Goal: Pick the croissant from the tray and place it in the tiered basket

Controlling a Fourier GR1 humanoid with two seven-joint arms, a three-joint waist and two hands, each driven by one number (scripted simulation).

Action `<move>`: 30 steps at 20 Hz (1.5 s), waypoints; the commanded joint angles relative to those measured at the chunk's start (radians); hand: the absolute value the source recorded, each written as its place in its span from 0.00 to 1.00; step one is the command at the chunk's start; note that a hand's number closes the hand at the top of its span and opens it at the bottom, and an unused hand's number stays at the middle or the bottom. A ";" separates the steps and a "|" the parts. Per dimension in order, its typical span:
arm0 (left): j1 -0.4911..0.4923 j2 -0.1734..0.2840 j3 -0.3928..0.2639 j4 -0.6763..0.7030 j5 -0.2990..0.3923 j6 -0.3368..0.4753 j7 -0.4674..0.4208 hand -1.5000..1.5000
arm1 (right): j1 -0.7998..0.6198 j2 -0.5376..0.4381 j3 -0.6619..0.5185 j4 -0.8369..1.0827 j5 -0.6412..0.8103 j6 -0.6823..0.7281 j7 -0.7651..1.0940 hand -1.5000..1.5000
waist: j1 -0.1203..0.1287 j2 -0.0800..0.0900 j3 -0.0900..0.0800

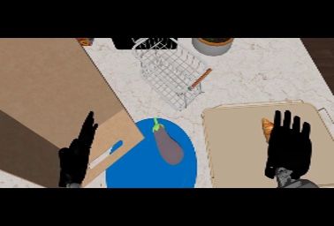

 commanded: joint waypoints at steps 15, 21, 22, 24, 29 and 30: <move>-0.036 -0.040 0.049 0.099 -0.027 -0.018 0.031 0.50 | -0.034 0.035 -0.073 0.273 0.018 -0.198 -0.129 1.00 | 0.001 0.011 -0.010; -0.016 -0.022 0.048 0.038 -0.028 -0.029 0.074 0.50 | -0.078 -0.017 -0.055 0.330 0.040 -0.190 -0.216 1.00 | 0.008 0.011 -0.010; 0.002 -0.024 0.066 0.082 -0.015 -0.043 0.012 0.50 | -0.081 -0.070 -0.072 0.314 0.034 -0.205 -0.267 1.00 | 0.005 0.011 -0.010; 0.022 -0.015 0.043 0.021 -0.047 -0.028 0.058 0.50 | -0.114 0.066 -0.040 0.343 0.053 -0.179 -0.154 1.00 | 0.010 0.010 -0.010; 0.021 -0.032 0.041 0.032 -0.044 -0.017 0.039 0.50 | 0.000 0.304 0.058 0.133 -0.164 -0.108 0.091 1.00 | 0.006 0.012 -0.008; 0.040 -0.013 0.044 0.016 -0.028 -0.046 0.032 0.50 | -0.027 0.305 0.073 0.119 -0.177 -0.099 0.145 1.00 | 0.024 0.011 -0.008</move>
